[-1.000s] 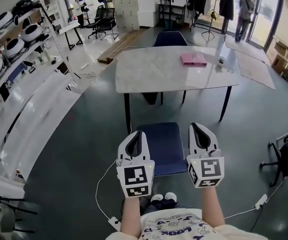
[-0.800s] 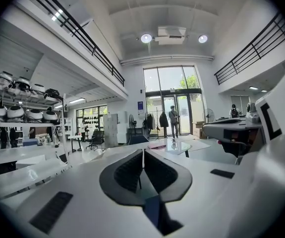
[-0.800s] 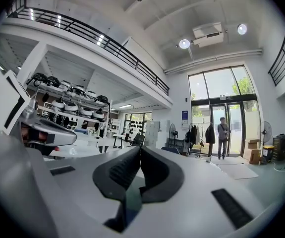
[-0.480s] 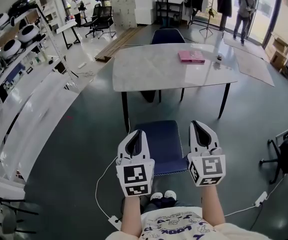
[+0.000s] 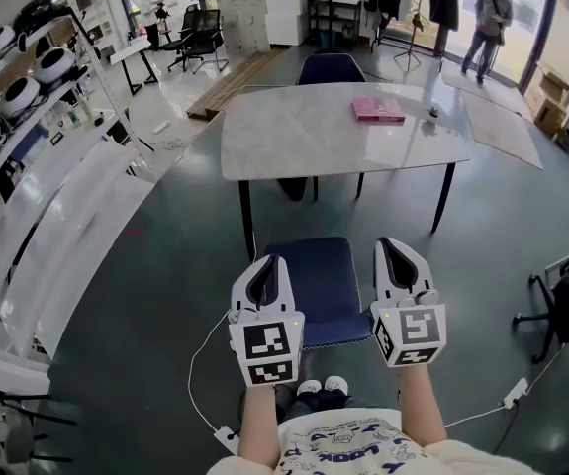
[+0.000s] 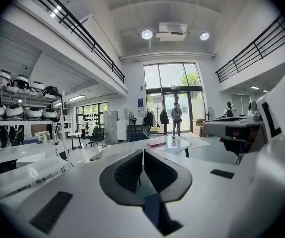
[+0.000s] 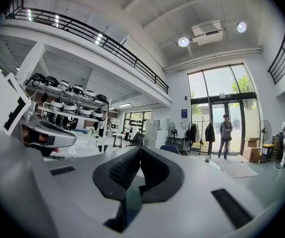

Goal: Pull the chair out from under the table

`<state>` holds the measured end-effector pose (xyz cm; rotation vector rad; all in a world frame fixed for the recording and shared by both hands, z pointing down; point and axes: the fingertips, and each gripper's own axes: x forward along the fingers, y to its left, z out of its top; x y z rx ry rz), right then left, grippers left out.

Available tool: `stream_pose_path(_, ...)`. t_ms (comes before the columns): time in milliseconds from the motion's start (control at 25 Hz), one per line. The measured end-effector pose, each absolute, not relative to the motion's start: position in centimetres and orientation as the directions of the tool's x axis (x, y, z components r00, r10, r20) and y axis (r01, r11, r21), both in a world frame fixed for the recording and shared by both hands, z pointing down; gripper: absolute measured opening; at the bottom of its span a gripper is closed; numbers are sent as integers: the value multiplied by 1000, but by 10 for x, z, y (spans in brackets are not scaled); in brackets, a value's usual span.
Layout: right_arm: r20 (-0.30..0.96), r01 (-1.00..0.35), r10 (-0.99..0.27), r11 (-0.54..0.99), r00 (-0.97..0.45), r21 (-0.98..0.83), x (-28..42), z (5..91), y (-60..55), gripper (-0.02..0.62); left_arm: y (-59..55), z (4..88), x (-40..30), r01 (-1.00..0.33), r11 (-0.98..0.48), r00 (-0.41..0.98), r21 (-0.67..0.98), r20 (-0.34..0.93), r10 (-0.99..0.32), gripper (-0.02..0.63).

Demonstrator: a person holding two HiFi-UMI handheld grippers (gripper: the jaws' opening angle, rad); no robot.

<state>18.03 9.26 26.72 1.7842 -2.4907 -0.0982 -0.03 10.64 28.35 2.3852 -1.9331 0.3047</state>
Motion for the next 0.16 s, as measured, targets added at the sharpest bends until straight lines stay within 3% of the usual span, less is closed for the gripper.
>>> stream_pose_path(160, 24, -942, -947, 321, -320, 99, 184, 270, 90, 6, 104, 285, 2, -974, -213, 195, -83, 182, -964, 28)
